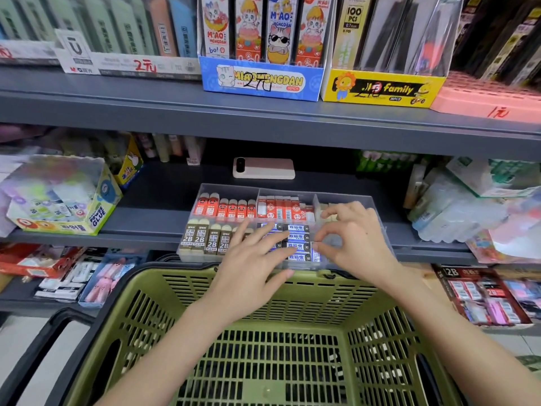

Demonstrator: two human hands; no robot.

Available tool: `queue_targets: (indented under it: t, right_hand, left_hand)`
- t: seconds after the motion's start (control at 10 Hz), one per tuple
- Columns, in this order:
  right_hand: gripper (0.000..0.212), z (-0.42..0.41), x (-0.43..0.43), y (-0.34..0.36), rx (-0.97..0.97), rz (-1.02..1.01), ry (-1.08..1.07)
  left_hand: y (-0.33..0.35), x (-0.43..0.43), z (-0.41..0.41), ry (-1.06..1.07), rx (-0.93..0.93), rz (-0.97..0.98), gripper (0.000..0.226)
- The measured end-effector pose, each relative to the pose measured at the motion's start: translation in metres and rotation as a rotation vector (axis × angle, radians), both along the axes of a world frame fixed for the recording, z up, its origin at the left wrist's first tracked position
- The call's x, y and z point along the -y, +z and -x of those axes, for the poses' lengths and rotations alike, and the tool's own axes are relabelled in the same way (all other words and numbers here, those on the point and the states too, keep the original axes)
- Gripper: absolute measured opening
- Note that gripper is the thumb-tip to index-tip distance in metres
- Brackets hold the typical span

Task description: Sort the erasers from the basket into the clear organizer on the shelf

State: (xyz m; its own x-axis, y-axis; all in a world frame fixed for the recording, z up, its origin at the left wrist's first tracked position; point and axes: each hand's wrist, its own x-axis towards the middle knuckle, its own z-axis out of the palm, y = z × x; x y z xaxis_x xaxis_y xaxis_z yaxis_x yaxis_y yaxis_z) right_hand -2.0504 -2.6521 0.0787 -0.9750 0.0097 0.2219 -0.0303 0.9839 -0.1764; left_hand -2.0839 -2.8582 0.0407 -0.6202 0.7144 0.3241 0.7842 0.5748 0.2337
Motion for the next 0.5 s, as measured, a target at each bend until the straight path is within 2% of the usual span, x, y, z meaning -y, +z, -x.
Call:
queue_targets:
  t: [0.2,0.3,0.5]
  right_hand:
    - [0.022,0.005,0.001,0.000,0.066,-0.294,0.168]
    - [0.032,0.008,0.002,0.000,0.138,-0.353,0.191]
    - [0.025,-0.012,0.001,0.018,-0.010,-0.178,0.086]
  left_hand:
    - [-0.003,0.000,0.002,-0.010,0.006,0.005,0.035]
    - [-0.002,0.001,0.001,-0.017,0.036,0.017,0.035]
    - [0.009,0.002,0.002,0.012,0.083,-0.031,0.040]
